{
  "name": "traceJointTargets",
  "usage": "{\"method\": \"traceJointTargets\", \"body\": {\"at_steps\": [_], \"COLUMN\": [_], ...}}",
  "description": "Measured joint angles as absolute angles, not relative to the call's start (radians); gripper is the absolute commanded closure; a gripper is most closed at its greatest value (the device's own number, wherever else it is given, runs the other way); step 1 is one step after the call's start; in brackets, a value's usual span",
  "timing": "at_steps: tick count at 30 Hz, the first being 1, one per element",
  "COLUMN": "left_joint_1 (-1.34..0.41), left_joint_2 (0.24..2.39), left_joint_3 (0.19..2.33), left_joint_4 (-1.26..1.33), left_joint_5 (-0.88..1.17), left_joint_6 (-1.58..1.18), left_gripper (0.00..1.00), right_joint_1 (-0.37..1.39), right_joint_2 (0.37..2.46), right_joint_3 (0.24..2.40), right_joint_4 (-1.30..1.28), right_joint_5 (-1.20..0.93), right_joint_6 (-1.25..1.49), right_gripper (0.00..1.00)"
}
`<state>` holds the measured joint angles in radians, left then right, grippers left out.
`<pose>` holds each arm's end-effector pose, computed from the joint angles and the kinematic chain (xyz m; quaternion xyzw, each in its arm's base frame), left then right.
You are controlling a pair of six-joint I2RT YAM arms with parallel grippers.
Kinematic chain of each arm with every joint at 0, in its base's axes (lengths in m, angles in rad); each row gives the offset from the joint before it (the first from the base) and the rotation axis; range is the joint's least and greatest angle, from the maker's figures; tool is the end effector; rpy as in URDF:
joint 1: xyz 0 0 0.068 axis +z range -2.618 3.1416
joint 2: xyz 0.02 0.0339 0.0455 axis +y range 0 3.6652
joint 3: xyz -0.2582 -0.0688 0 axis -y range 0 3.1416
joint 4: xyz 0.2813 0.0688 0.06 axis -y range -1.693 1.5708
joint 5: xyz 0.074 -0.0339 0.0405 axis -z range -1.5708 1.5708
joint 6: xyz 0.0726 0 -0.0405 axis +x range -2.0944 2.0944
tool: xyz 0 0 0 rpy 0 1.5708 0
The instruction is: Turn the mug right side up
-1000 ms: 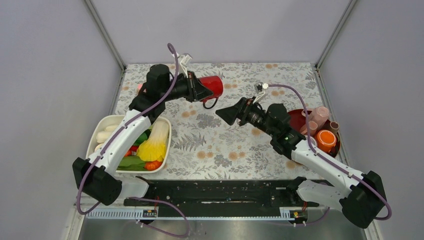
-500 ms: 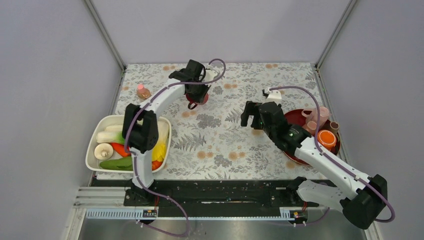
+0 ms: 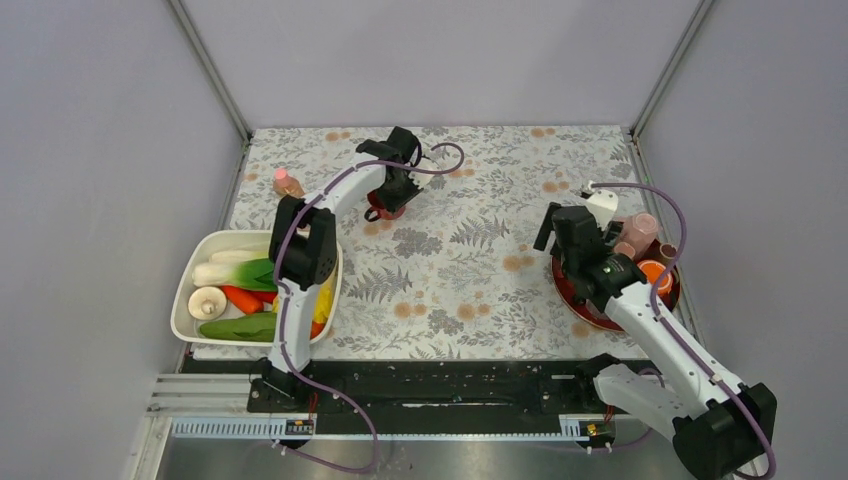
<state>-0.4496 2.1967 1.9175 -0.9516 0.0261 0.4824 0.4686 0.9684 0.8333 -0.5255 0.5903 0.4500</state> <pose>0.4559 -0.2221 0.1647 0.4448 0.8794 -0.0101 0.1694 0.2561 0.0843 0.2654 0.1199 0.8605 -0.0478 0.4928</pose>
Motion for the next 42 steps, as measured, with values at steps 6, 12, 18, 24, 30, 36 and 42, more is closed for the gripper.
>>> {"method": "traceJointTargets", "body": {"at_steps": [6, 12, 18, 24, 30, 36, 42], "left_joint_1": [-0.453, -0.453, -0.453, -0.453, -0.455, -0.456, -0.457], "left_joint_2": [2.201, 2.191, 2.001, 1.632, 1.507, 1.508, 1.508], "left_joint_3": [1.929, 1.93, 1.852, 1.625, 1.494, 1.416, 1.413], "left_joint_4": [-0.95, -0.95, -0.934, -0.841, -0.798, -0.794, -0.791], "left_joint_5": [0.014, 0.036, 0.129, 0.25, 0.347, 0.395, 0.427], "left_joint_6": [0.522, 0.522, 0.487, 0.438, 0.405, 0.387, 0.384], "left_gripper": [0.53, 0.3, 0.22, 0.21, 0.21, 0.21, 0.21], "right_joint_1": [0.364, 0.313, 0.31, 0.309, 0.309, 0.308, 0.308], "right_joint_2": [0.941, 0.987, 1.119, 1.25, 1.388, 1.443, 1.468], "right_joint_3": [0.742, 0.727, 0.732, 0.772, 0.828, 0.833, 0.867], "right_joint_4": [-0.529, -0.526, -0.531, -0.578, -0.569, -0.579, -0.597], "right_joint_5": [0.62, 0.604, 0.547, 0.558, 0.579, 0.654, 0.649], "right_joint_6": [0.503, 0.523, 0.572, 0.616, 0.681, 0.741, 0.701], "right_gripper": [0.07, 0.36, 0.35, 0.36, 0.44, 0.45, 0.23]}}
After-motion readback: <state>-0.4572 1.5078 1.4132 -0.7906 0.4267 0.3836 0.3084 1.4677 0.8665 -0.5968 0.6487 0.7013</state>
